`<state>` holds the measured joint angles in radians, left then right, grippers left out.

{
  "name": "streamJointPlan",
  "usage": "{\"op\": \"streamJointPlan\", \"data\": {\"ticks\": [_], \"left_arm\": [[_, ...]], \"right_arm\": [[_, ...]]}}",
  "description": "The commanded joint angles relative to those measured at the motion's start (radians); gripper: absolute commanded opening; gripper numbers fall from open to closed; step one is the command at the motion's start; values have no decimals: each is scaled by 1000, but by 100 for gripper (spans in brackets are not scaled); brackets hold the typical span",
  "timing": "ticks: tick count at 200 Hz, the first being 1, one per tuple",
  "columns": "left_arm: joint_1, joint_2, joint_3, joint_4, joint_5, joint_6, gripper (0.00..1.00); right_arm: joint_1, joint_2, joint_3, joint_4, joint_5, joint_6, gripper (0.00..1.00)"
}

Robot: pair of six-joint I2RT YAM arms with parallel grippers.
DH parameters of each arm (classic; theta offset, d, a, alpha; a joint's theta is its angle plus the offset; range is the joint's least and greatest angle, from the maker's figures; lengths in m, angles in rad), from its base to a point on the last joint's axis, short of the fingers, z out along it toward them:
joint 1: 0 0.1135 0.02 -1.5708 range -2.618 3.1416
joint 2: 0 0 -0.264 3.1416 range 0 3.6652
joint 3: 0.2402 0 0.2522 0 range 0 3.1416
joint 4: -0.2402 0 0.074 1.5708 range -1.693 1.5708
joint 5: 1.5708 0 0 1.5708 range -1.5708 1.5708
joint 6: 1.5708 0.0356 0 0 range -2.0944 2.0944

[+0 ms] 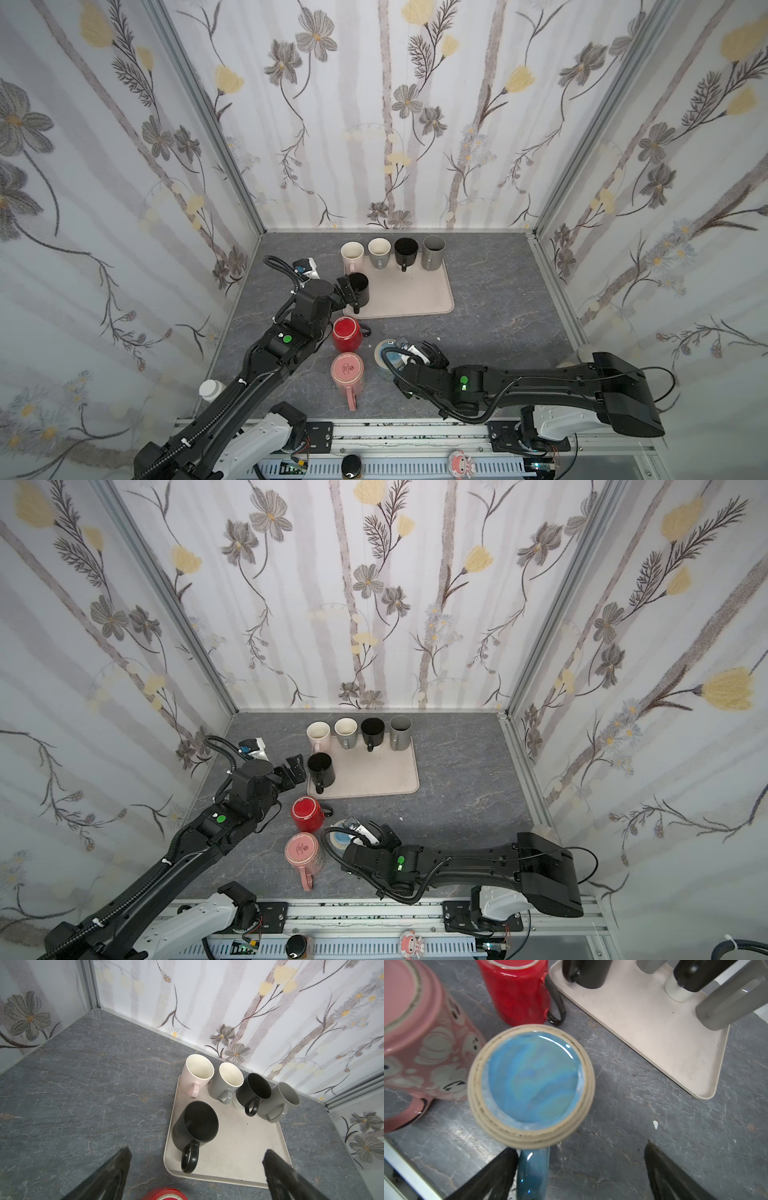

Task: Turn the mug right side up
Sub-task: Rotate the mug at the bottom-center of the table, then pick up the mug from the bottom-center of the table.

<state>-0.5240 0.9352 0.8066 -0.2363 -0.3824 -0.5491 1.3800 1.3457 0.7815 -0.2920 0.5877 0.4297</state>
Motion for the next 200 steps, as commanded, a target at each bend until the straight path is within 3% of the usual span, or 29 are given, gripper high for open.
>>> {"op": "streamJointPlan", "data": {"ticks": [1,31,54,83,140,163,200], "left_arm": [[4,13,-3,38,14,-7,100],[6,14,-13,56,40,-10,100],[9,14,-20,63,51,-14,100],[12,15,-24,65,57,-16,100],[19,3,-27,64,65,-22,100],[21,-6,-35,65,68,-22,100],[26,-9,-34,65,75,-16,100]], "right_arm": [[-33,-88,-74,82,-120,-27,89],[-134,-198,-146,180,-422,-77,84],[-198,-206,-139,141,-516,-105,80],[-205,-125,-72,66,-546,-148,71],[-249,-5,51,-24,-566,-217,41],[-257,31,84,-58,-587,-238,36],[-257,72,114,-104,-594,-246,39]]}}
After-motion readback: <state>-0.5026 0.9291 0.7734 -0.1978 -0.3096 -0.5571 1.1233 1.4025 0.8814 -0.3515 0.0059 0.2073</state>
